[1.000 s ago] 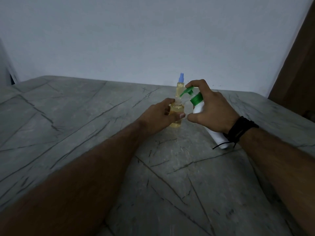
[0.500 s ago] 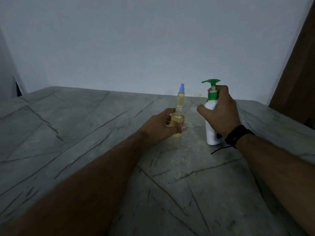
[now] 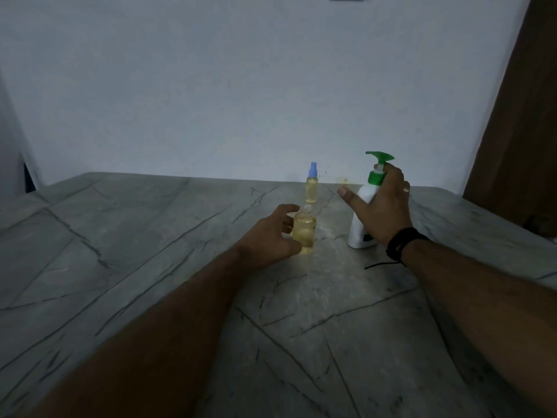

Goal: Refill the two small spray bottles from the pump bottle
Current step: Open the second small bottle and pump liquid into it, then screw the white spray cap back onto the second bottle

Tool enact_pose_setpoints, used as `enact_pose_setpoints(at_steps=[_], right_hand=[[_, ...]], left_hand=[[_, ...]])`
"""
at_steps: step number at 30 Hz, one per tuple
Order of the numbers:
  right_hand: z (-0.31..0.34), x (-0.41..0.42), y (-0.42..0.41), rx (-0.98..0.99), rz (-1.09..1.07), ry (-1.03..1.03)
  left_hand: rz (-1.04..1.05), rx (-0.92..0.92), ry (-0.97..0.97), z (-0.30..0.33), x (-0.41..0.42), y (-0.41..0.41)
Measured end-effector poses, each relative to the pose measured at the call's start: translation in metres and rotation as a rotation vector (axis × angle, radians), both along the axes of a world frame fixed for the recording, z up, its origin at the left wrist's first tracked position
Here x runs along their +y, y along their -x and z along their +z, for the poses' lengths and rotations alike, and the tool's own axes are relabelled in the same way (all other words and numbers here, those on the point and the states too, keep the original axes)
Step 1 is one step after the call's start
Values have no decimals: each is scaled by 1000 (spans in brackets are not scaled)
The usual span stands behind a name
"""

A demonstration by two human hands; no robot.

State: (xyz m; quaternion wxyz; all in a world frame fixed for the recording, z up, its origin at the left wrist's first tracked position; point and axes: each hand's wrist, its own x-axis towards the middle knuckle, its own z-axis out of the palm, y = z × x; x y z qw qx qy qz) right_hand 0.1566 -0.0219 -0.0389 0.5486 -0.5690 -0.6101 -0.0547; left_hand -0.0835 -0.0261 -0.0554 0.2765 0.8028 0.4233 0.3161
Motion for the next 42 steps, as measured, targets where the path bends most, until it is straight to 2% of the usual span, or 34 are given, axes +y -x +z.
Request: enact_pose_setpoints(at_steps=[10,14,17,20,25,32,36,42], right_hand=[[-6,-13,-10,-64,-15,67],[-1,-34,-11,-31,-78,24],[8,-57,-7,-184,-115,-136],[19,-83,12,-306,-4,-193],[14,-98,51,-332,205,40],[-8,-69,78,-283,238,397],[-16,-52,82,-186,262,434],[-23,-44,80,-173,252,392]], left_hand=[[104,53,-101,0,2,-1],[154,101,-175,0,1,3],[190,141,-217,1,2,8],[199,232,-263,2,5,11],[268,311,-284,3,6,15],[358,336,-215,3,8,20],[359,350,-255,3,6,17],[363,421,-308,4,5,12]])
